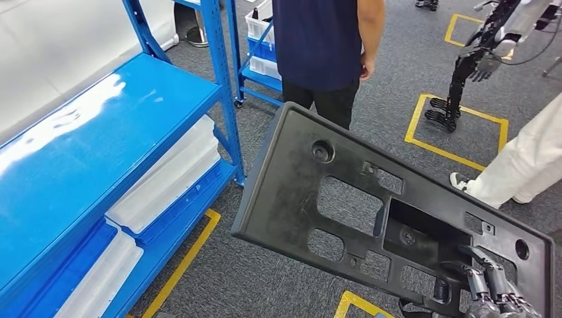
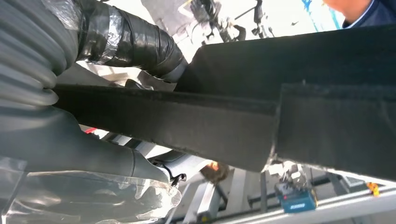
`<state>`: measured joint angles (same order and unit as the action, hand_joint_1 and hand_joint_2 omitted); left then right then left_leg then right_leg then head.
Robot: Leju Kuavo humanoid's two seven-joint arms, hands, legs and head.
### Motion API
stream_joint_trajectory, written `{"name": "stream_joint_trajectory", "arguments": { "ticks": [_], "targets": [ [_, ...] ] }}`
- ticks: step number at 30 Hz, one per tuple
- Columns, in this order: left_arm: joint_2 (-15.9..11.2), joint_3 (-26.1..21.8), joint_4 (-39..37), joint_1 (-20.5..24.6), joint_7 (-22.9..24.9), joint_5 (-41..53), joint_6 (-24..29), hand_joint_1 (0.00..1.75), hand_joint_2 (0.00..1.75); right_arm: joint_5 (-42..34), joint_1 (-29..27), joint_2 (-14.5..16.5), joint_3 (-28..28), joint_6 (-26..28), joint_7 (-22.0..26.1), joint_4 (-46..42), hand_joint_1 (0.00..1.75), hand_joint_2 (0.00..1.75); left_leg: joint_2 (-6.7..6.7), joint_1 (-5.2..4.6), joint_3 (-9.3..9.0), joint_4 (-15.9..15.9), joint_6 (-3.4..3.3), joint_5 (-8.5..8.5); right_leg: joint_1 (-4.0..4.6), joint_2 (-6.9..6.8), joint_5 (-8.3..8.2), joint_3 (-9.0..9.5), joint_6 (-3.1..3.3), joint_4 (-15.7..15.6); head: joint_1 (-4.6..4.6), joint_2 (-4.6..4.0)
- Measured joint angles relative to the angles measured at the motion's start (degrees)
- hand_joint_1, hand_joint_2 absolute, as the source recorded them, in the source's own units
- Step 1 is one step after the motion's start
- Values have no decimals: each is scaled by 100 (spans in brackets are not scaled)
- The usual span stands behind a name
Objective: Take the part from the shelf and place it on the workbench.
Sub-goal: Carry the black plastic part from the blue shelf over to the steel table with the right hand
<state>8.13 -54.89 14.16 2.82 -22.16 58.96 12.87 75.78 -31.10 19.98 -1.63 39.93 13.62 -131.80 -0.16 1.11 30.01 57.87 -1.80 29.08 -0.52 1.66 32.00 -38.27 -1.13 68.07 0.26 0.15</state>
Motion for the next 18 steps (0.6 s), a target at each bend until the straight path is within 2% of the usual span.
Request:
{"name": "stream_joint_trajectory", "arguments": {
  "ticks": [1,2,3,4,5,6,7,8,9,11,12,14,15,16,17,18],
  "targets": [
    [0,-9,0,-7,1,7,-1,0,0,68,8,0,-2,0,-26,-2,175,175,81,-13,5,1,-12,3,-7,-69,161,-175,-15,362,-1,0],
    [0,-18,0,-13,2,21,-3,0,0,186,11,0,-4,-1,-75,-2,175,175,161,-25,7,3,-17,7,-15,-104,244,-298,-24,623,-2,0],
    [0,-27,0,-13,3,37,-8,0,0,338,10,0,-8,-1,-142,-2,175,175,236,-34,6,3,-18,13,-21,-126,225,-328,-25,703,-1,0],
    [1,-34,0,-7,3,59,-16,0,0,511,9,0,-11,-2,-224,-2,175,175,304,-41,0,3,-16,20,-22,-150,102,-238,-15,554,-1,0],
    [2,-42,0,1,4,79,-26,0,0,682,9,0,-14,-2,-306,-3,175,175,363,-46,-11,3,-9,28,-15,-200,-84,-43,10,212,0,0],
    [3,-52,0,10,4,98,-36,0,0,834,10,0,-14,-1,-380,-5,175,175,418,-50,-26,2,0,39,5,-305,-236,184,48,-205,0,0],
    [4,-64,0,17,4,120,-44,0,0,971,10,0,-14,-1,-446,-8,175,175,468,-60,-40,5,20,53,36,-408,-348,376,92,-561,-1,0],
    [5,-76,0,20,4,136,-49,0,0,1084,8,0,-11,-1,-495,-12,175,175,512,-66,-49,6,41,64,69,-480,-396,492,130,-786,-1,0],
    [6,-89,0,26,4,149,-51,0,0,1174,4,0,-8,-1,-537,-16,175,175,556,-71,-58,4,67,74,100,-511,-391,526,160,-876,-1,0],
    [9,-108,0,44,4,168,-56,0,0,1267,-12,0,-5,1,-588,-27,175,175,632,-72,-86,-14,122,90,104,-402,-415,525,209,-915,-2,0],
    [10,-117,0,54,3,177,-60,0,0,1281,-24,0,-11,3,-600,-34,175,175,581,-68,-93,10,152,124,87,-349,-437,543,236,-959,-2,0],
    [12,-138,0,56,3,202,-67,0,0,1286,-34,1,-42,7,-571,-49,175,175,323,-55,28,330,197,348,44,-250,-484,587,296,-1039,-4,0],
    [11,-152,-1,51,4,214,-70,0,0,1287,-37,1,-69,9,-539,-50,175,175,176,-46,178,665,210,529,44,-200,-494,592,311,-1052,-4,0],
    [13,-166,-1,42,6,225,-73,0,0,1287,-36,1,-102,9,-505,-50,175,175,97,-43,363,1051,221,705,43,-140,-496,590,323,-1051,-5,0],
    [13,-178,-2,31,9,233,-74,0,0,1287,-39,1,-138,8,-475,-50,175,175,67,-41,532,1381,231,816,44,-70,-495,588,327,-1047,-5,0],
    [14,-187,-2,23,11,238,-74,0,0,1287,-43,1,-176,8,-456,-50,175,175,58,-39,626,1541,241,811,43,6,-492,590,326,-1038,-5,0]
  ]
}}
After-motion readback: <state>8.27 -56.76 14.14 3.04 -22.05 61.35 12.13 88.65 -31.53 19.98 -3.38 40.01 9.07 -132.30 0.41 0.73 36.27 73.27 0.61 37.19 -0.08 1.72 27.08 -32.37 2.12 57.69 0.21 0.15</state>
